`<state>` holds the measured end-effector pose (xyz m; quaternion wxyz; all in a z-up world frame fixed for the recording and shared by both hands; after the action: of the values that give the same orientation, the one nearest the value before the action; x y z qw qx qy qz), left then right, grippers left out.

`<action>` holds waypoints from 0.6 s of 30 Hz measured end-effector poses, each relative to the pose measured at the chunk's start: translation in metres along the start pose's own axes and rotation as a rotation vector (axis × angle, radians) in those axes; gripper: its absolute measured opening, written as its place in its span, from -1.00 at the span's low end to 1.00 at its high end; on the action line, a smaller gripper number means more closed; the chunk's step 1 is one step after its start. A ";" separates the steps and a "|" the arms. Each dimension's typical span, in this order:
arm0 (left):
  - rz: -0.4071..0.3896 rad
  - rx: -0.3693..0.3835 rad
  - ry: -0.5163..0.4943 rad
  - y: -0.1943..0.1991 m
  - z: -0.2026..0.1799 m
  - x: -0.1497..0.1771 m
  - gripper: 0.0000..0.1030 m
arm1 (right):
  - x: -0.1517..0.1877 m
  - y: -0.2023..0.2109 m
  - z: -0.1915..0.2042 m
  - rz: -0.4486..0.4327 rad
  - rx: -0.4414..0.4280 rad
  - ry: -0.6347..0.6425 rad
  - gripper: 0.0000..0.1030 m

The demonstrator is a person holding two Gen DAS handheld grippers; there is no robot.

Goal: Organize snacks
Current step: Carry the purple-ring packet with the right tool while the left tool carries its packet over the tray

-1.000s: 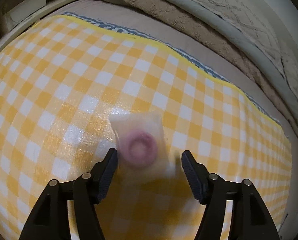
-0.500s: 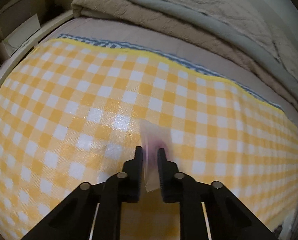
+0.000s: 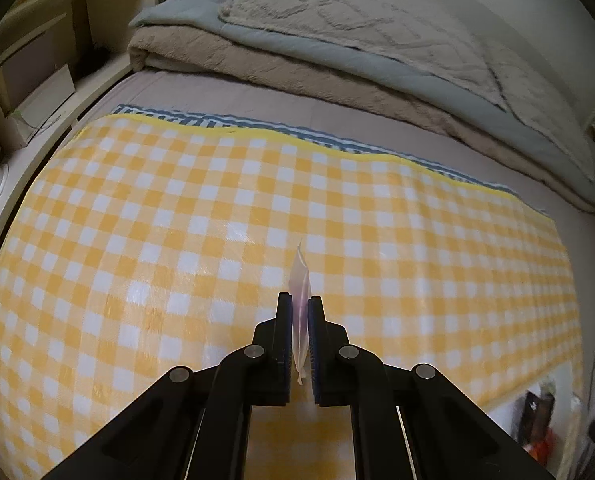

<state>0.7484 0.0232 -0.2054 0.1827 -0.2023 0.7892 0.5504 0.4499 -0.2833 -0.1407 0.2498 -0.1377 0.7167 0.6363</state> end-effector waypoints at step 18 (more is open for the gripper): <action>-0.043 0.101 -0.174 0.150 -0.100 0.072 -0.86 | 0.009 0.007 0.003 -0.003 0.020 0.036 -0.05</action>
<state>0.6026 -0.0325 -0.0900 0.2722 -0.1615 0.7924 0.5214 0.4399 -0.2780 -0.1399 0.2392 -0.1480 0.7271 0.6263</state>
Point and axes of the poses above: each gripper's, at about its wrist camera, not at the fingertips, and y roughly against the way its jaws point, z to its left, x to its underside, the point moved 8 cm from there along -y, roughly the way its jaws point, and after that the axes turned 14 degrees about x, right-handed, at the moved point
